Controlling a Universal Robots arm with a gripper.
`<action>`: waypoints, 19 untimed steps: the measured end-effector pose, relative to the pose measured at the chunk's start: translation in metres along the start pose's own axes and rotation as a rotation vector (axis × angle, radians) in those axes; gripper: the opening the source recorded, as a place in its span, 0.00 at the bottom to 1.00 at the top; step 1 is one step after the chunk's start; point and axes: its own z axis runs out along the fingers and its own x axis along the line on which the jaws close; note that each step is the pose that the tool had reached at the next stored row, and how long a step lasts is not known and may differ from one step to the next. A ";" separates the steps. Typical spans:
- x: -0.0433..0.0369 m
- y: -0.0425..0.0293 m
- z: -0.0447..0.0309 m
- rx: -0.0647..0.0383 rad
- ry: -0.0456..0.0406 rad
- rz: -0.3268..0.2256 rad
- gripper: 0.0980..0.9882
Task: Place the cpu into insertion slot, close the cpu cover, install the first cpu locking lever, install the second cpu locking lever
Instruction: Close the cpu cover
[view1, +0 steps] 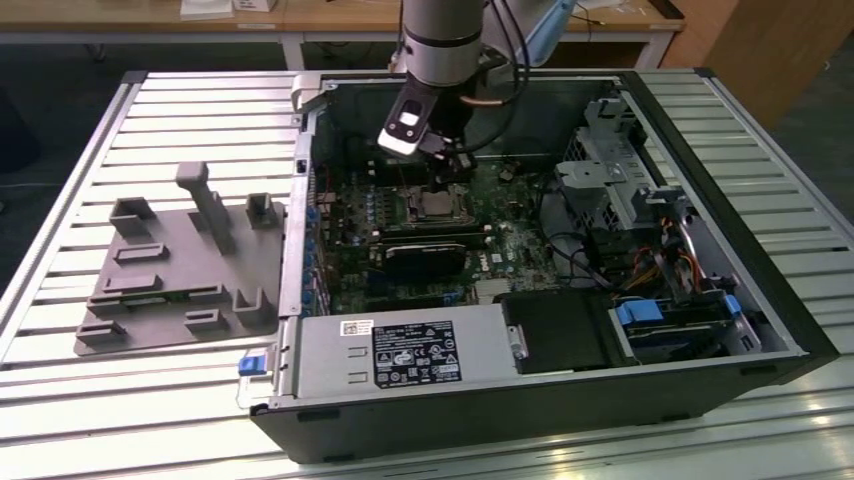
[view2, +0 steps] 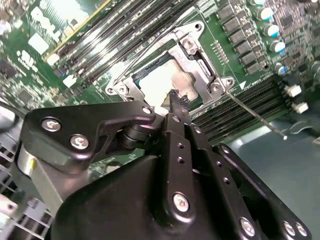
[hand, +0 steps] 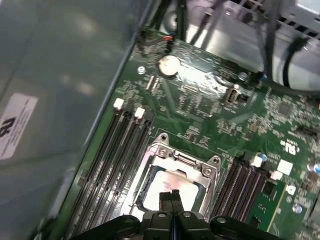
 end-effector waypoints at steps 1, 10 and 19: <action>0.0000 0.0000 0.0000 0.000 0.0009 -0.018 0.00; 0.0000 0.0000 0.0001 -0.002 0.0092 -0.181 0.00; 0.0000 0.0000 0.0002 -0.004 0.0174 -0.344 0.00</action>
